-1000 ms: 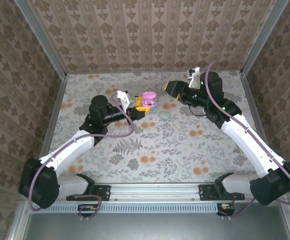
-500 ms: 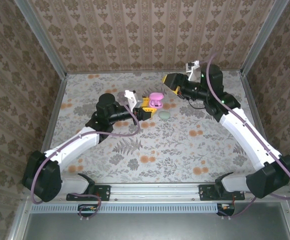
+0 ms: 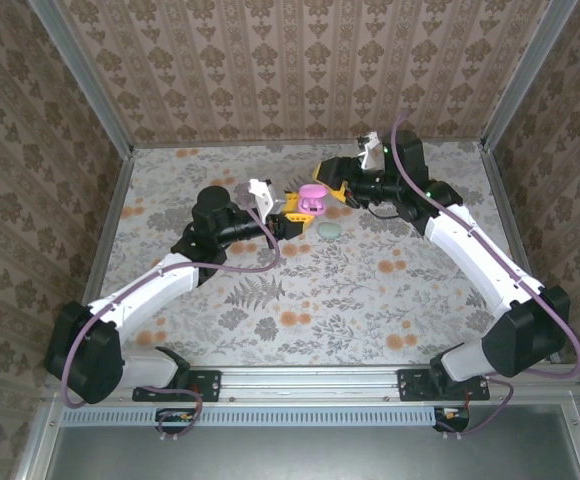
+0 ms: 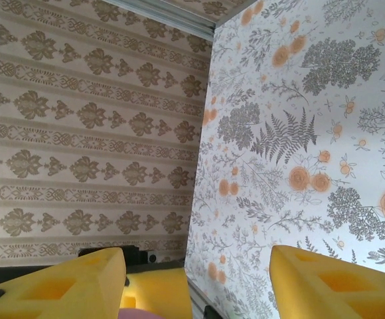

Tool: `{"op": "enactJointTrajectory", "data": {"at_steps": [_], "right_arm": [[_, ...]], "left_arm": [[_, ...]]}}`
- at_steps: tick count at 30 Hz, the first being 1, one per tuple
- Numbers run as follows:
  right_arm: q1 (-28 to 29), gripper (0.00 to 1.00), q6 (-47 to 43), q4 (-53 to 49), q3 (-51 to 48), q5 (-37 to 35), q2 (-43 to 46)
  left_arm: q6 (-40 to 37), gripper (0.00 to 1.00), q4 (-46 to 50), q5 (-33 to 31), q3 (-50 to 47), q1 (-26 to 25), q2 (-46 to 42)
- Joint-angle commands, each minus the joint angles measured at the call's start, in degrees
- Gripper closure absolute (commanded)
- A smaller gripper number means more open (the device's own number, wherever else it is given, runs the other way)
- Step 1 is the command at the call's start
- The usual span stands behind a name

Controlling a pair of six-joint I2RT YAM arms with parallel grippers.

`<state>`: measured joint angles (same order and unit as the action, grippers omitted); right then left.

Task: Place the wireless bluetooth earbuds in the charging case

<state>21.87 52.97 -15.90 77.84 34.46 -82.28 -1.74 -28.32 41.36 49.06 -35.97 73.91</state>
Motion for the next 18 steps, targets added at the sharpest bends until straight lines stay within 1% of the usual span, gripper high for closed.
{"op": "enactJointTrajectory", "data": {"at_steps": [1, 8, 11, 15, 18], "right_arm": [[0.7, 0.39, -1.3, -2.3, 0.9, 2.7, 0.2], [0.7, 0.38, -0.2, -0.3, -2.0, 3.7, 2.1], [0.6, 0.38, 0.6, 1.9, -3.8, 5.0, 5.4], [-0.2, 0.36, 4.2, 10.2, -9.0, 7.9, 8.9], [-0.9, 0.33, 7.5, 14.8, -12.4, 8.7, 10.7]], "left_arm": [[-0.1, 0.67, -3.1, -0.5, 1.9, -0.3, -0.3], [0.3, 0.67, -3.9, -1.5, 1.9, -0.2, -0.2], [1.7, 0.67, -5.9, -1.9, 1.4, 0.0, -0.3], [4.7, 0.67, -9.0, -1.8, 0.7, 0.8, 0.0], [6.5, 0.67, -11.3, -1.3, 0.4, 1.4, 0.2]]}}
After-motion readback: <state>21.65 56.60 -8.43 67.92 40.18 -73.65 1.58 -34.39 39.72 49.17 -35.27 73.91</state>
